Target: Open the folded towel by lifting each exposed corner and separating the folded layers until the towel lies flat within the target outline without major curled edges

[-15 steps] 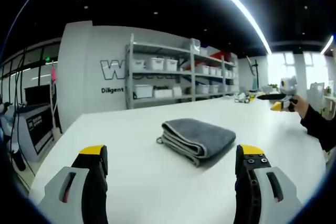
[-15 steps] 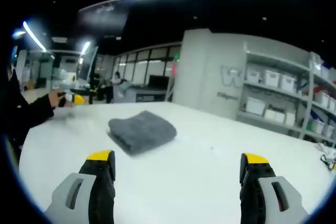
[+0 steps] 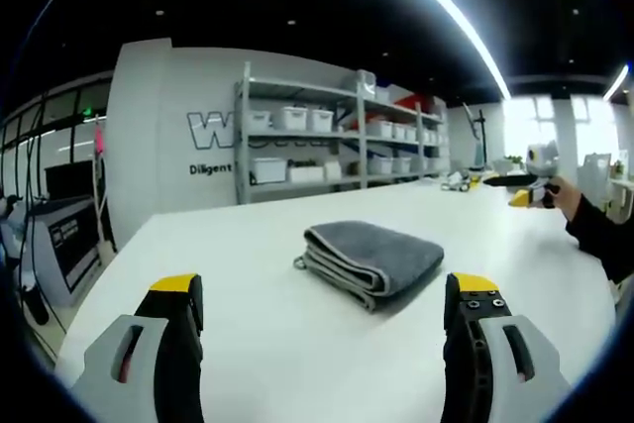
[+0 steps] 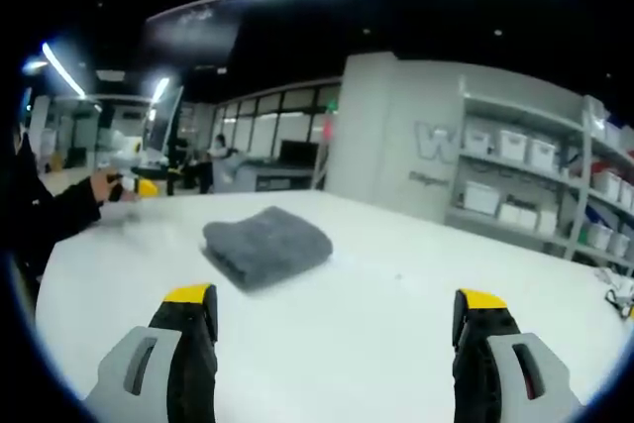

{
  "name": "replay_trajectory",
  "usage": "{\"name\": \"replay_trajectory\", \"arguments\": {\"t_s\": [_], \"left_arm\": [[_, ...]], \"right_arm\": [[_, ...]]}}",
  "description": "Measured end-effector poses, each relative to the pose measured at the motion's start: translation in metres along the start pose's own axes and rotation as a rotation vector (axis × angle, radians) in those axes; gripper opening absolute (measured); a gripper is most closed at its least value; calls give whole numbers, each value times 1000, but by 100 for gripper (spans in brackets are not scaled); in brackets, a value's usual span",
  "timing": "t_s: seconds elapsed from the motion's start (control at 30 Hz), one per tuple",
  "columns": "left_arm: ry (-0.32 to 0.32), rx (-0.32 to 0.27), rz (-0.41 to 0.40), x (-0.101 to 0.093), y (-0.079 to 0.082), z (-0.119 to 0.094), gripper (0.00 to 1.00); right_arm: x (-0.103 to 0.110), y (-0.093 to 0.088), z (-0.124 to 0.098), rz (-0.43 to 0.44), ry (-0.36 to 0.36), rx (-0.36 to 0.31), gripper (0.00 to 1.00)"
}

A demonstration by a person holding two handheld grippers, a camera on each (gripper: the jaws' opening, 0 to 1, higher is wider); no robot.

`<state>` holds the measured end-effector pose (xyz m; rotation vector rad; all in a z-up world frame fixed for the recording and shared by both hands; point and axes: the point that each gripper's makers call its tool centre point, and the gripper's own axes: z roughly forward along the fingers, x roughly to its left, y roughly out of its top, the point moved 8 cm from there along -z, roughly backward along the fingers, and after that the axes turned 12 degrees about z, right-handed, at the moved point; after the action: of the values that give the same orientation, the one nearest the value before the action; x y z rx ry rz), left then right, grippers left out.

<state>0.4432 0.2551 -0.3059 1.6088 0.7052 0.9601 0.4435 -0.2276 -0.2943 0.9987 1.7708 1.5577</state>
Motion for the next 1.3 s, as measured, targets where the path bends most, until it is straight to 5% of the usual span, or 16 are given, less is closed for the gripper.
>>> {"name": "replay_trajectory", "arguments": {"t_s": [1.3], "left_arm": [[-15,20,-9,3,-4,3,99]], "right_arm": [[-5,0,1,-6,-13,9,100]]}}
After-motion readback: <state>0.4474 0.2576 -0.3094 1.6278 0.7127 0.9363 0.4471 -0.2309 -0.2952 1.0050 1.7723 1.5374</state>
